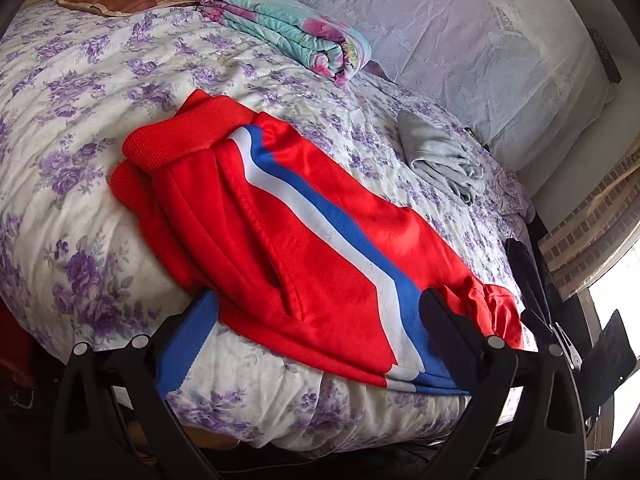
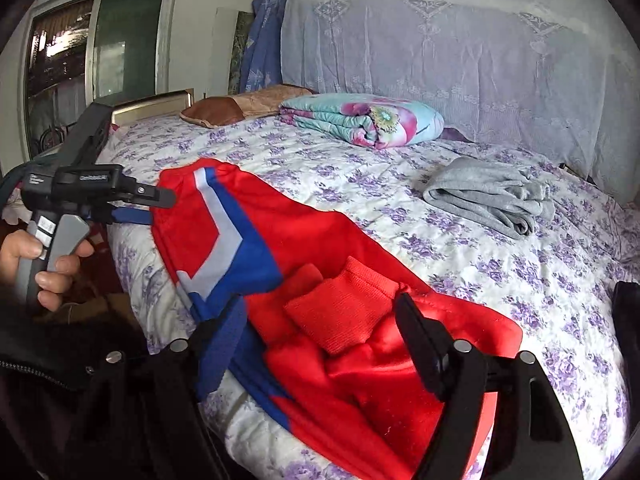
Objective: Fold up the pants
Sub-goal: 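Lay the cuffs over the waist with the right gripper, folding the legs in half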
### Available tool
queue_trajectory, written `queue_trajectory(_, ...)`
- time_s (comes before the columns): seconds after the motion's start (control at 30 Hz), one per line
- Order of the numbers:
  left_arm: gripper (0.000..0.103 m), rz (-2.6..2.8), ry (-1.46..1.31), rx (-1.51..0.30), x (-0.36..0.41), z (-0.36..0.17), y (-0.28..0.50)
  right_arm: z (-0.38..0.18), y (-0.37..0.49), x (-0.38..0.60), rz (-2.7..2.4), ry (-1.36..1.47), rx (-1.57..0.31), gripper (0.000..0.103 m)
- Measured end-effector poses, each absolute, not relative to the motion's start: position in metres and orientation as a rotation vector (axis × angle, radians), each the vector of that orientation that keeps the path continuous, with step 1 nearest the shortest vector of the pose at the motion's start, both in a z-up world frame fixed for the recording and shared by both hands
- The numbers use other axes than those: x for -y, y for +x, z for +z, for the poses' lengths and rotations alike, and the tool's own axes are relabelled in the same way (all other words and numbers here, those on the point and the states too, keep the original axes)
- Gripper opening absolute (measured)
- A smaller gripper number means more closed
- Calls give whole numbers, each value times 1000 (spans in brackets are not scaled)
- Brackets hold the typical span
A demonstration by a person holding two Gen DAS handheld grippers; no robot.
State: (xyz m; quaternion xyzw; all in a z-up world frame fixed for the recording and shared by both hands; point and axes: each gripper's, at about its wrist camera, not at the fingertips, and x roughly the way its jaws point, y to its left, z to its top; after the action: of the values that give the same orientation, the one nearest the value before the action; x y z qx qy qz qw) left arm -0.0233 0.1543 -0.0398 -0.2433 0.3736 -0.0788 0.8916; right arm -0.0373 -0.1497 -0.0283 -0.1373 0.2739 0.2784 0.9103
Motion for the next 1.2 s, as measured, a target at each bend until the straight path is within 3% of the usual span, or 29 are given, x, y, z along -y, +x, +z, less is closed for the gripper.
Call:
queue_trajectory(0.1,98,-171,-495,-782,-150,-39,-23,-49,-19,135,530,-383,-656,43)
queue_trajectory(0.17,98,-175,-500,-784,-151,-39,-25,-54,-16,137,547,-356,-679,44)
queue_trajectory(0.2,98,-175,-507,-783,-153,-40,-26,-53,-16,141,562,-325,-680,37)
queue_trajectory(0.23,98,-175,-513,-784,-154,-40,-26,-48,-15,146,583,-285,-682,11)
queue_trajectory(0.27,98,-175,-520,-784,-156,-40,-27,-43,-15,153,576,-254,-673,6)
queue_trajectory(0.57,98,-178,-528,-787,-156,-39,-24,3,-35,149,695,-205,-549,6)
queue_trajectory(0.8,98,-183,-541,-789,-156,-40,-25,-57,-26,108,668,-354,-672,8)
queue_trajectory(1.07,98,-179,-532,-791,-153,-42,-24,-45,-48,113,700,-405,-602,28)
queue_trajectory(1.13,98,-182,-529,-792,-153,-42,-24,-40,-57,116,671,-435,-559,40)
queue_trajectory(1.2,98,-185,-536,-793,-155,-42,-24,-39,-59,117,664,-455,-561,43)
